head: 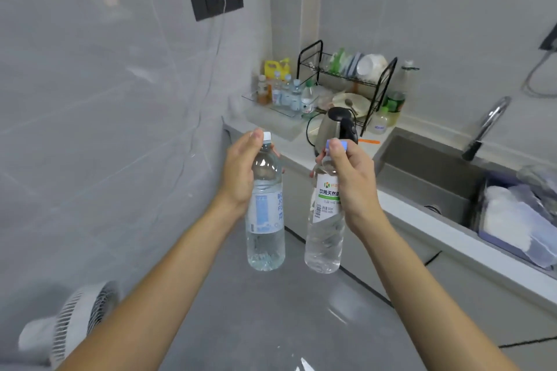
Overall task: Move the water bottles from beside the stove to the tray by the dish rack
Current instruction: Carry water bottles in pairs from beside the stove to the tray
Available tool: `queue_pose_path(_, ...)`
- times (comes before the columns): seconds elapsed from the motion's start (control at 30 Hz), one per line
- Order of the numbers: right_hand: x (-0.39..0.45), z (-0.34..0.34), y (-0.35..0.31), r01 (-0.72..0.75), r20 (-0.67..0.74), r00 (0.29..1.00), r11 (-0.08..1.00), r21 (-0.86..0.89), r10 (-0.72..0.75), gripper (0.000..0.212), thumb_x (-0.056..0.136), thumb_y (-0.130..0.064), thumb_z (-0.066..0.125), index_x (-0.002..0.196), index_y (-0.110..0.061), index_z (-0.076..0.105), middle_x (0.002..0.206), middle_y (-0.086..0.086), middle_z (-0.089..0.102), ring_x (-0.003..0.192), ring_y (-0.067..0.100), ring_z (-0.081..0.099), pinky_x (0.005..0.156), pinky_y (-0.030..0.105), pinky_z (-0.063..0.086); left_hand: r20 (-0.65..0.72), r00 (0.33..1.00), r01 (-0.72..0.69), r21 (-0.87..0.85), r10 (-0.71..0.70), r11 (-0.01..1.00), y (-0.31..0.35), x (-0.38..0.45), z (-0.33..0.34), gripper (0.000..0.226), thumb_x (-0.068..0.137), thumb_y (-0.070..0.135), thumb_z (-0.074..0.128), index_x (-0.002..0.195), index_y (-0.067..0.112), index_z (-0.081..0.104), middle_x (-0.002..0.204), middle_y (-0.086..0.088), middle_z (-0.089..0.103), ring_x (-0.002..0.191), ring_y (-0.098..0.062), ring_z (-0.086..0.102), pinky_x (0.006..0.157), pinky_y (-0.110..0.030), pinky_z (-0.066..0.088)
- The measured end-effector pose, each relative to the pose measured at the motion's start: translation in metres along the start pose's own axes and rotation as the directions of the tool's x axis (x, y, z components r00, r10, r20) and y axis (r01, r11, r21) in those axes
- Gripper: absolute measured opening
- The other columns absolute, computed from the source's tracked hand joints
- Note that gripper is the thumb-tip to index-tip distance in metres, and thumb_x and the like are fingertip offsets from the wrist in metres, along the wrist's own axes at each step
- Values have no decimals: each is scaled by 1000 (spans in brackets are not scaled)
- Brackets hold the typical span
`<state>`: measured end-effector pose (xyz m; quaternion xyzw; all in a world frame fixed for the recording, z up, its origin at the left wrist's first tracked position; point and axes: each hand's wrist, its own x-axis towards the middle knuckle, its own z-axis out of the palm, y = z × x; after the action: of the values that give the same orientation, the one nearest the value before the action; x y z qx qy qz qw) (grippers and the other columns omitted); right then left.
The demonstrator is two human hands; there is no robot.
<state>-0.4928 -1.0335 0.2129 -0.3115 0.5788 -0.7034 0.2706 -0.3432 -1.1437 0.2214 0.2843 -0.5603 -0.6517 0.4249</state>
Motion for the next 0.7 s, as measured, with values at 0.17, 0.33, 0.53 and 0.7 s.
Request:
queue_pose_path(0.17,87,42,31,-48,112,993,999,25,45,29,108,-30,57,95,-5,63,84,13,65,75,33,66,72,45,59,-116,993,-14,-4,14,1000,-13,76,-34,39,98,43,55,92,6,64,82,-13,69,69,-30,66,63,-37,58)
queue_pose_path(0.33,187,95,67,-74,149,986,997,10,71,30,109,-28,57,100,0,62,85,15,65,77,33,64,71,39,57,-143,989,-37,-31,32,999,-36,181,-70,39,108,36,50,99,0,62,82,-13,69,65,-28,69,63,-35,57)
queue_pose_path(0.53,307,150,84,-64,82,994,997,-41,67,29,109,-23,54,98,3,61,80,15,64,73,32,65,66,35,57,-63,998,-10,-28,8,1000,-43,320,-98,43,97,44,56,94,2,61,79,-12,69,69,-33,68,60,-35,56)
queue_pose_path(0.7,393,169,108,-29,26,999,993,-116,32,30,108,-30,57,93,-5,63,85,30,68,77,41,69,79,56,57,16,999,-34,79,33,996,-51,420,-102,36,103,40,52,92,6,61,86,-12,69,71,-31,69,63,-34,55)
